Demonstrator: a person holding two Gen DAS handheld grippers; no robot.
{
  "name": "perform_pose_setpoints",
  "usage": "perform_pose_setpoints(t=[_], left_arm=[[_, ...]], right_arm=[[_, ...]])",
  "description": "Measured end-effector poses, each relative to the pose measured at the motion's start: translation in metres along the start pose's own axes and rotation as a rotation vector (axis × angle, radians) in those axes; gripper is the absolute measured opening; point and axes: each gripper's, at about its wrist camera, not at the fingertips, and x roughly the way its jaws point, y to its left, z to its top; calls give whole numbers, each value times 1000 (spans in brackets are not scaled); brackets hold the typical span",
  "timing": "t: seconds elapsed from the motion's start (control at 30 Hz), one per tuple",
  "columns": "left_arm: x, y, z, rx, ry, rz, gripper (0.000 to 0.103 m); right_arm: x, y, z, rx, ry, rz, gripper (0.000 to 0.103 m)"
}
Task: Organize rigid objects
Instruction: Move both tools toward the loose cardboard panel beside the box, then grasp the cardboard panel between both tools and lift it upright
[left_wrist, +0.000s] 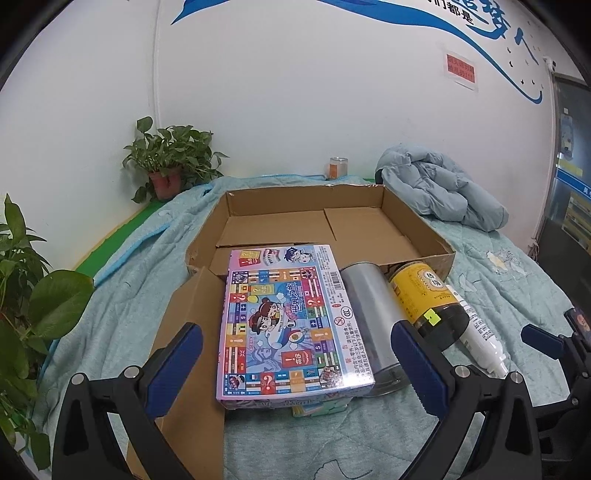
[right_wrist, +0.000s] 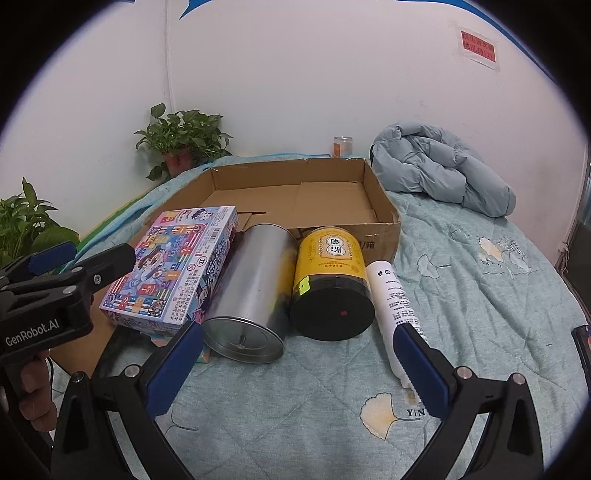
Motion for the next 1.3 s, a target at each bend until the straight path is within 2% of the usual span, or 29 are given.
perform_pose_setpoints(t=[0.3, 0.5, 0.83, 0.93, 1.1, 1.23, 1.3], left_arm=[[5, 2, 3, 4, 19, -14, 103], [9, 12, 2, -29, 40, -25, 103], [13, 65, -5, -121, 86, -35, 103], [17, 97, -10, -180, 143, -73, 103], [26, 157, -28, -277, 214, -69, 103], [39, 191, -47, -309, 281, -73, 103], [46, 201, -56, -329, 308, -99, 102]], right_arm=[[9, 8, -2, -39, 36, -4, 102], [13, 19, -2, -62, 48, -2, 102], [14, 52, -5, -117, 56, 28, 102], [14, 67, -7, -141, 58, 83, 102], [5, 105, -12, -234, 36, 246, 102], [9, 135, -14, -270, 79, 386, 102], [12, 146, -14, -273, 109, 438, 102]])
